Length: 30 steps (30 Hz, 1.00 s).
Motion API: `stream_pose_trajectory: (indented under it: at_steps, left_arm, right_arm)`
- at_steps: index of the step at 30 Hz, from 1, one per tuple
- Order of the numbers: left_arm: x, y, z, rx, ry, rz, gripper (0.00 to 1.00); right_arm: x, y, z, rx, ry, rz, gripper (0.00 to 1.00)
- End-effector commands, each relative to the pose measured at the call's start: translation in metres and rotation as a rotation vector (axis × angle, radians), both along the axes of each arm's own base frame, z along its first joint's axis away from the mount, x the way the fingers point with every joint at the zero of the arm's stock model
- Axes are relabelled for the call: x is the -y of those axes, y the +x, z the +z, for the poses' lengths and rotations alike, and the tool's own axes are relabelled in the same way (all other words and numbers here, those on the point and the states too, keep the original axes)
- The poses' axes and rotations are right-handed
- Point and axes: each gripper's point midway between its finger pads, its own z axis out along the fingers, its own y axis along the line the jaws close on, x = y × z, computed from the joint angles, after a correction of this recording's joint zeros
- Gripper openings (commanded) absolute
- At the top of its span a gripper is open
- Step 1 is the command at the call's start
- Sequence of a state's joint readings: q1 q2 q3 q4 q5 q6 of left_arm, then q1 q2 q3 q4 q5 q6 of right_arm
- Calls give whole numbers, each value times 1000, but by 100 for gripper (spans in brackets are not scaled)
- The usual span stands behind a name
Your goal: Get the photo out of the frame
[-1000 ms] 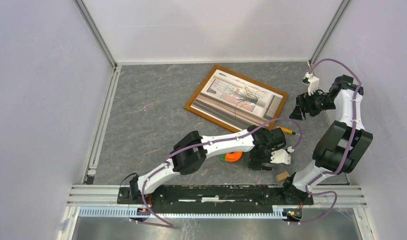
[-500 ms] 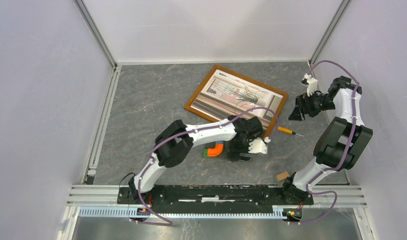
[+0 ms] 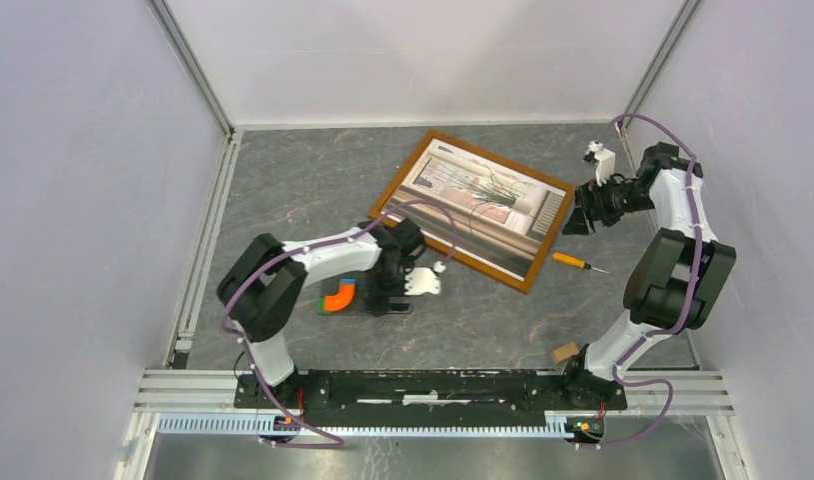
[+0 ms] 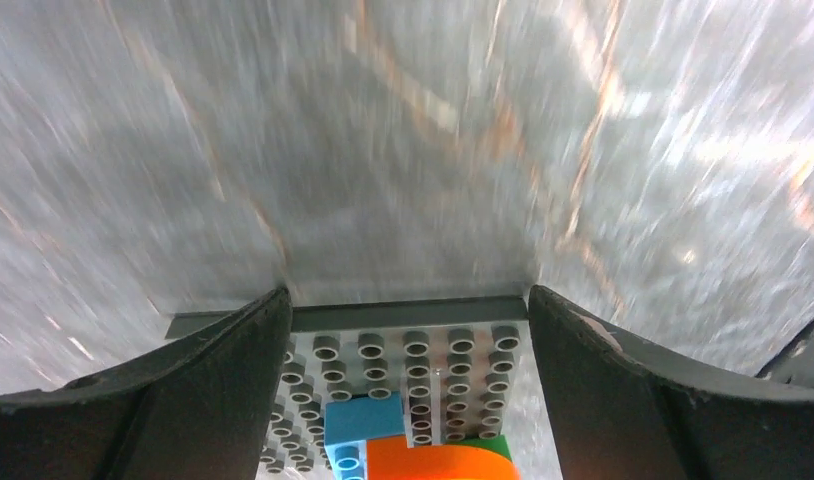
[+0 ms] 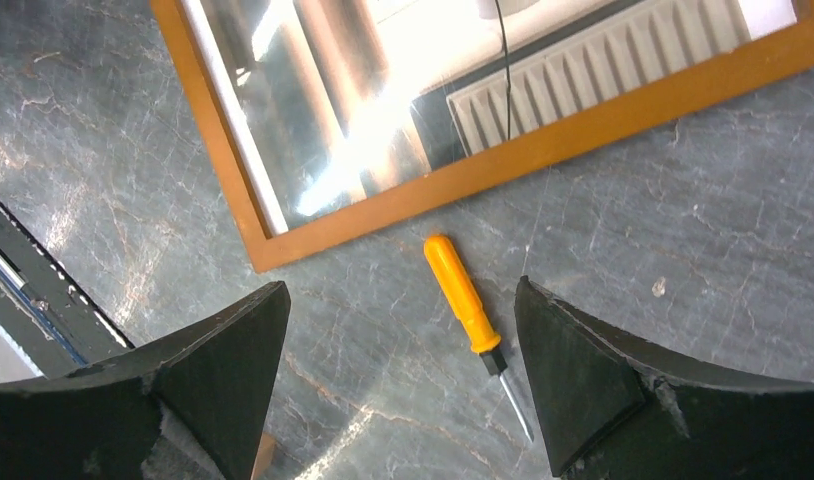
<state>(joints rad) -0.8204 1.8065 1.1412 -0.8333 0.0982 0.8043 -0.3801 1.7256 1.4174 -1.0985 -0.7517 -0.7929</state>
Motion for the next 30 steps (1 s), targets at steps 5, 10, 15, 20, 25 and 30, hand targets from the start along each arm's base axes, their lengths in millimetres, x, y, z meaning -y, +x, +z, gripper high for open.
stream_pose_trajectory:
  at_steps: [5, 10, 15, 20, 25, 30]
  left_arm:
    - [-120, -30, -15, -77, 120, 28, 93]
    - [-142, -28, -7, -65, 93, 103, 93]
    - [-91, -6, 43, -31, -127, 240, 96]
    - [-33, 33, 93, -16, -335, 427, 100]
    - [-9, 59, 112, 23, -447, 554, 100]
    - [-1, 72, 111, 31, -472, 613, 100]
  right_arm:
    - [-12, 25, 13, 49, -7, 26, 89]
    - [-17, 37, 11, 52, -17, 30, 89]
    - [-13, 75, 6, 85, -75, 10, 91]
    - [5, 144, 9, 146, -124, -52, 93]
    - [12, 179, -5, 188, -160, -90, 98]
    - [15, 206, -21, 230, -142, -107, 98]
